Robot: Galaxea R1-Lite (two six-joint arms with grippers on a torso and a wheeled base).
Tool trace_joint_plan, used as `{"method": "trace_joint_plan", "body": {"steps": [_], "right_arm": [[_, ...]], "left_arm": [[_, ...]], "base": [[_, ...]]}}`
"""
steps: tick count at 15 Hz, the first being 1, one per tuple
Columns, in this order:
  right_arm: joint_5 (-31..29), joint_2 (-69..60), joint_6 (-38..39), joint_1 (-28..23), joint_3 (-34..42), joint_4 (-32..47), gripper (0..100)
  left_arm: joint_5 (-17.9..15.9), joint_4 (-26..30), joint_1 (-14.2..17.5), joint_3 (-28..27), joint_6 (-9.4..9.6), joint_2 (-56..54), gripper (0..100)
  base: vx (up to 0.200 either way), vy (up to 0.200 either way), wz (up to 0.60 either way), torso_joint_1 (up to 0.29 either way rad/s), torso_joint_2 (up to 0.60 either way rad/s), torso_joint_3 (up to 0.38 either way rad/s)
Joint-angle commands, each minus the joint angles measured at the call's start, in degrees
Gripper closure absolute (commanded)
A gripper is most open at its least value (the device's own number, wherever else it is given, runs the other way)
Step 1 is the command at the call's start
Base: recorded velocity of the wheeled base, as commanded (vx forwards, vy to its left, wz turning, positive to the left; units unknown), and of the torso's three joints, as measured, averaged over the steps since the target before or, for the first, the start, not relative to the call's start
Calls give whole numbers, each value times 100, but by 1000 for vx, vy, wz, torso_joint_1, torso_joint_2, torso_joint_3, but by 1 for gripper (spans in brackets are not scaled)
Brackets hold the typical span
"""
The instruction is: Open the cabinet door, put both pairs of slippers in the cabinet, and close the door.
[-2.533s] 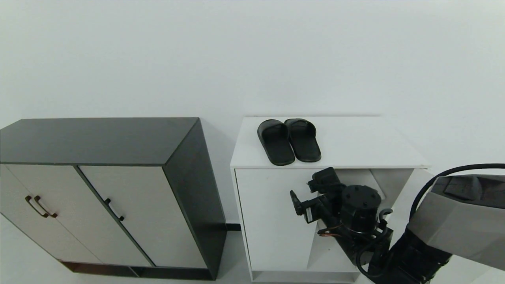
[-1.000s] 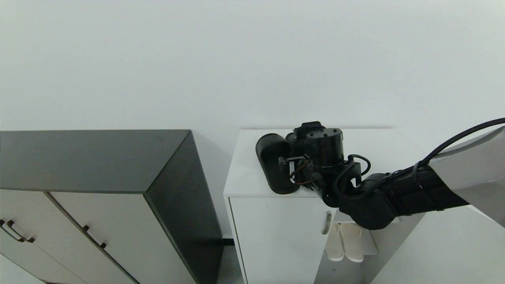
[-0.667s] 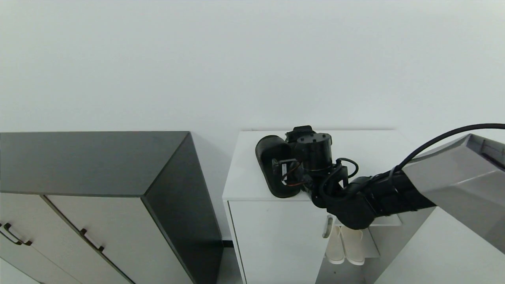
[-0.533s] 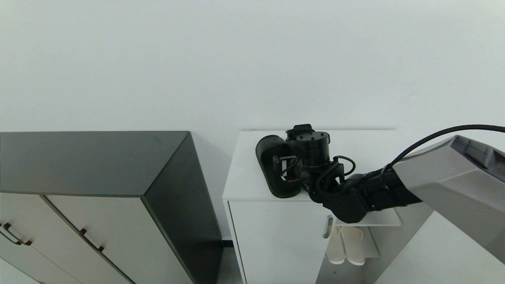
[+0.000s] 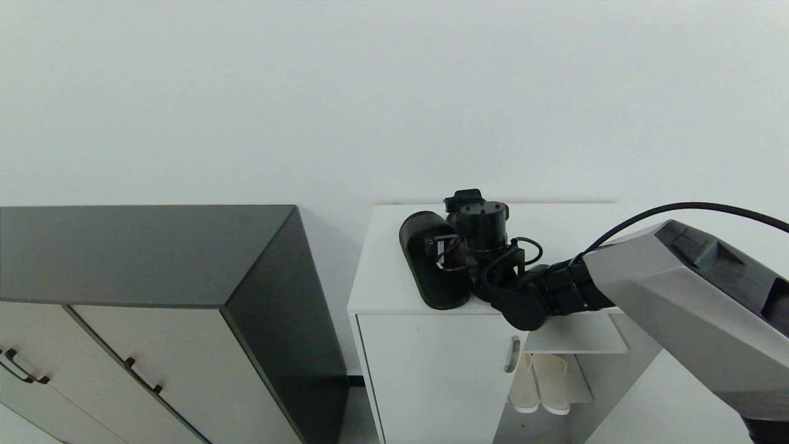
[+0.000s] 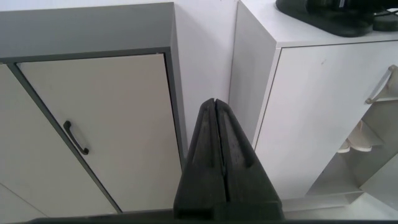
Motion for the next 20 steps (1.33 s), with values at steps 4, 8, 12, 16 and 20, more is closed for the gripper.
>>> {"method": "trace_joint_plan", "body": {"steps": [4,8,12,16,20], "right_arm": [[1,53,-46,17,-68,-1,100],[-17,-70,-64,44,29,-63,100],[-17,-870,-64,219,882,-142,100],[1,-1792,-64,474,2455,-801,100],[1,-2478,-29,852,3633,-1073,100]], "left_arm": [[-2,-1,1,0,2,-1,100],[-2,-1,1,0,2,-1,100],[-2,-1,1,0,2,-1,100],[-2,-1,1,0,2,-1,100],[-2,-1,1,0,2,-1,100]], "base": [[0,0,0,0,0,0],[0,0,0,0,0,0],[0,0,0,0,0,0],[0,0,0,0,0,0],[0,0,0,0,0,0]]}}
